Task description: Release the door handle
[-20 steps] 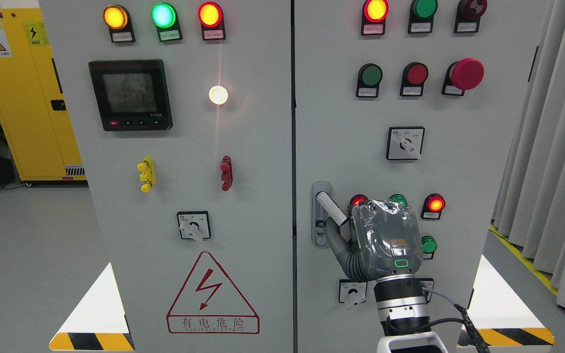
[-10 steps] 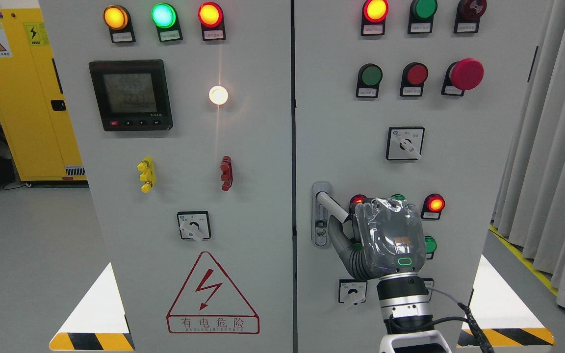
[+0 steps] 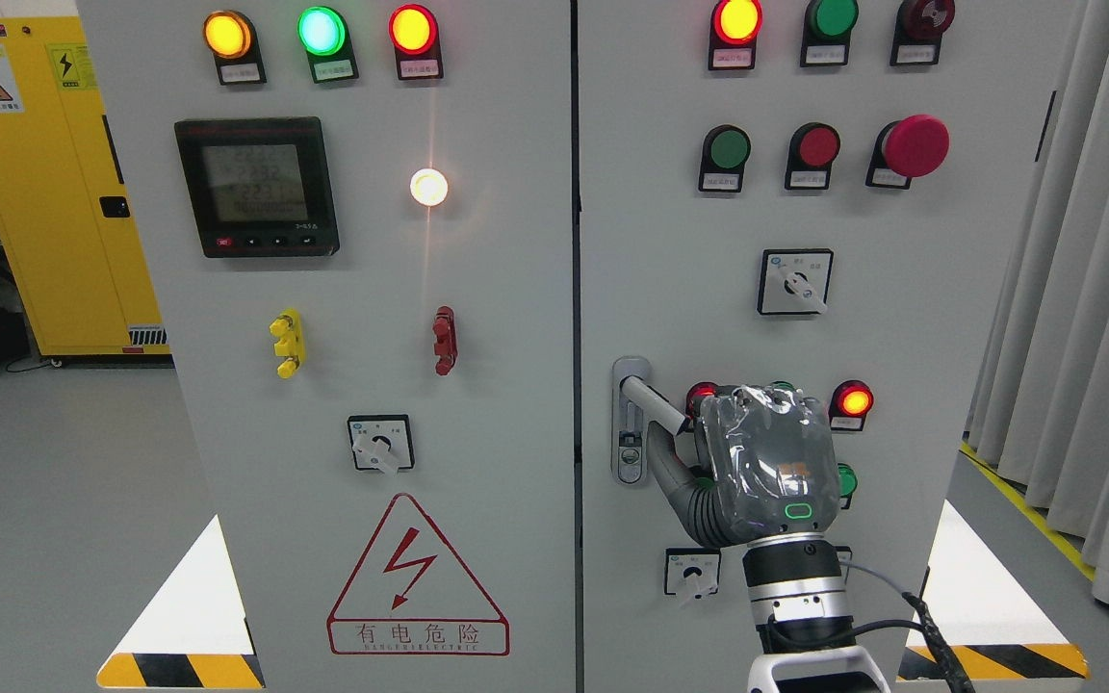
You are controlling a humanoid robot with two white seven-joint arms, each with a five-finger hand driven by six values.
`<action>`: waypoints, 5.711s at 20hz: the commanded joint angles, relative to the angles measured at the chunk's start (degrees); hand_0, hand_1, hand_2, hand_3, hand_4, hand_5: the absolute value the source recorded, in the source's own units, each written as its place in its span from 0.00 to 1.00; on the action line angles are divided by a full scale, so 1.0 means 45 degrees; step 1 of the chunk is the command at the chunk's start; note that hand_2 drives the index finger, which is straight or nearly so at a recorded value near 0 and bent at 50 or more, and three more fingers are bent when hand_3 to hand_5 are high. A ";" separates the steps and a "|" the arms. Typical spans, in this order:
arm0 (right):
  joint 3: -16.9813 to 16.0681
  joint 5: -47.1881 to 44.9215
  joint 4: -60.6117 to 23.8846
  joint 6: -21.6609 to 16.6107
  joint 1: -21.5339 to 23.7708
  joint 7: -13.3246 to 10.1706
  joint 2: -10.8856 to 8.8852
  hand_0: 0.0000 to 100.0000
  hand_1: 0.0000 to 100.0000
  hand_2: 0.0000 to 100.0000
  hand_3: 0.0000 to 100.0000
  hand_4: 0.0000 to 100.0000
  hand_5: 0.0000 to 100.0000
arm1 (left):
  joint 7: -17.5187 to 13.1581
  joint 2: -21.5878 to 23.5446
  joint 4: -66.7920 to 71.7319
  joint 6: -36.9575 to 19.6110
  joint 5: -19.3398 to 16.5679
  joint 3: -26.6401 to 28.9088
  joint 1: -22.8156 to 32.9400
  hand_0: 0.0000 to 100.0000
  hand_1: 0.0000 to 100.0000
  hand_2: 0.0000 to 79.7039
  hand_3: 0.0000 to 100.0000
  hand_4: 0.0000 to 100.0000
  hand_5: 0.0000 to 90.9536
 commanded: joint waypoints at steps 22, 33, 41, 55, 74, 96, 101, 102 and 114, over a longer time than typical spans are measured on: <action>-0.0034 0.0000 -0.0190 -0.0064 -0.0139 0.0013 -0.0013 0.51 0.43 1.00 1.00 1.00 1.00 | -0.0002 0.0000 -0.0157 -0.0011 0.0000 0.0000 0.0000 0.12 0.56 0.00 0.00 0.00 0.00; -0.0034 0.0000 -0.0190 -0.0064 -0.0061 0.0013 -0.0032 0.49 0.44 1.00 1.00 1.00 1.00 | -0.0002 0.0000 -0.0157 -0.0011 0.0000 0.0000 0.0000 0.12 0.56 0.00 0.00 0.00 0.00; -0.0249 0.0000 -0.0190 -0.0142 -0.0022 0.0013 -0.0052 0.48 0.45 1.00 1.00 1.00 1.00 | -0.0002 0.0000 -0.0157 -0.0011 0.0000 0.0000 0.0000 0.12 0.56 0.00 0.00 0.00 0.00; -0.0425 0.0000 -0.0307 -0.0220 -0.0158 0.0033 -0.0052 0.46 0.45 1.00 1.00 1.00 1.00 | -0.0002 0.0000 -0.0157 -0.0011 0.0000 0.0000 0.0000 0.12 0.56 0.00 0.00 0.00 0.00; -0.0638 0.0000 -0.1711 -0.0864 0.1479 0.0170 -0.0052 0.46 0.45 1.00 1.00 1.00 1.00 | -0.0002 0.0000 -0.0157 -0.0011 0.0000 0.0000 0.0000 0.12 0.56 0.00 0.00 0.00 0.00; -0.5660 -0.3143 -0.3784 -0.5611 0.3904 -0.0729 -0.0032 0.40 0.46 0.00 0.00 0.00 0.00 | -0.0002 0.0000 -0.0157 -0.0011 0.0000 0.0000 0.0000 0.12 0.56 0.00 0.00 0.00 0.00; -0.5581 -0.3496 -0.3784 -0.5650 0.3904 -0.0729 -0.0032 0.44 0.44 0.00 0.00 0.00 0.00 | -0.0002 0.0000 -0.0157 -0.0011 0.0000 0.0000 0.0000 0.12 0.56 0.00 0.00 0.00 0.00; -0.5581 -0.3515 -0.3784 -0.5669 0.3904 -0.0729 -0.0032 0.47 0.44 0.00 0.00 0.00 0.00 | -0.0002 0.0000 -0.0157 -0.0011 0.0000 0.0000 0.0000 0.12 0.56 0.00 0.00 0.00 0.00; -0.5328 -0.4296 -0.3803 -0.6548 0.3904 -0.0709 0.0007 0.55 0.41 0.00 0.00 0.00 0.00 | -0.0002 0.0000 -0.0157 -0.0011 0.0000 0.0000 0.0000 0.12 0.56 0.00 0.00 0.00 0.00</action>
